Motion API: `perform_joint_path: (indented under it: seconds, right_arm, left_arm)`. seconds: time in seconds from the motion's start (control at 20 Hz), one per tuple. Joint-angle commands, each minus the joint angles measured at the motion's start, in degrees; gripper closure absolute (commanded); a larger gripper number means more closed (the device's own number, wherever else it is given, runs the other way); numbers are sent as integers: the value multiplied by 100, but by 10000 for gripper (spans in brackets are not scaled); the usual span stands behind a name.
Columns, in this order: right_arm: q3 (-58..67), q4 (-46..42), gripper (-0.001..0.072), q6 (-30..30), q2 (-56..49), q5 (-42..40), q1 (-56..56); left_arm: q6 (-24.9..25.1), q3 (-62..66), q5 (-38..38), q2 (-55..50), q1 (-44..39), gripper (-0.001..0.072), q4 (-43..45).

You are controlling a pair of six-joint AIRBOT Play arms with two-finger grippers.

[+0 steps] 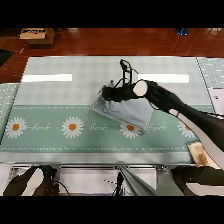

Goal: Fold the shirts.

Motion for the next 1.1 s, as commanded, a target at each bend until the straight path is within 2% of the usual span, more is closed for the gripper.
perform_joint_path:
  seconds: [0.0, 0.1, 0.2, 0.3, 0.35, 0.4, 0.45, 0.5, 0.6, 0.65, 0.7, 0.8, 0.85, 0.95, 1.05]
  right_arm:
    - [9, 1014, 148, -66, -404, -811, 214]
    - [9, 898, 148, -479, -94, -199, -92]
    - [9, 35, 150, -835, 474, 1169, -675]
    - [7, -2070, 150, -717, 1139, 2955, -1381]
    - [-2, -3451, 151, -660, 1440, 3869, -1762]
    - [-87, -4712, 183, -662, 1698, 4513, -2164]
    - [-286, -5337, 183, -662, 1939, 4697, -2612]
    - [-614, -5093, 179, -662, 2186, 4603, -3206]
    - [-1495, -3071, 117, -813, 2490, 4153, -4354]
    - [-1989, -1996, 109, -1049, 2535, 3873, -4750]
    - [-2485, -964, 110, -1333, 2522, 3565, -5001]
    - [-3289, 494, 110, -1744, 2516, 2747, -4933]
    - [-3571, 914, 110, -1843, 2516, 2352, -4734]
    - [-3930, 1121, 115, -1727, 2509, 1565, -4122]
    - [-4028, 1104, 116, -1207, 2306, 929, -3493]
  left_arm:
    - [-39, -9, -107, 79, 101, 683, 57]
    - [-42, -90, -81, 74, 103, 683, 94]
    - [-42, -219, -26, 74, 103, 683, 140]
    - [-42, -411, 63, 74, 103, 682, 140]
    - [-39, -514, 87, 68, 103, 682, 140]
    - [-42, -590, 85, 55, 103, 681, 140]
    - [-39, -651, 87, 50, 103, 681, 140]
    - [-26, -686, 85, 50, 103, 682, 140]
    - [-20, -697, 87, 50, 103, 681, 140]
    - [-20, -697, 85, 50, 103, 682, 140]
    - [-20, -697, 87, 50, 103, 682, 140]
    - [-22, -697, 87, 50, 103, 681, 140]
    - [-24, -697, 87, 50, 103, 681, 138]
    - [-22, -697, 87, 50, 103, 682, 138]
    - [-24, -697, 87, 50, 103, 682, 138]
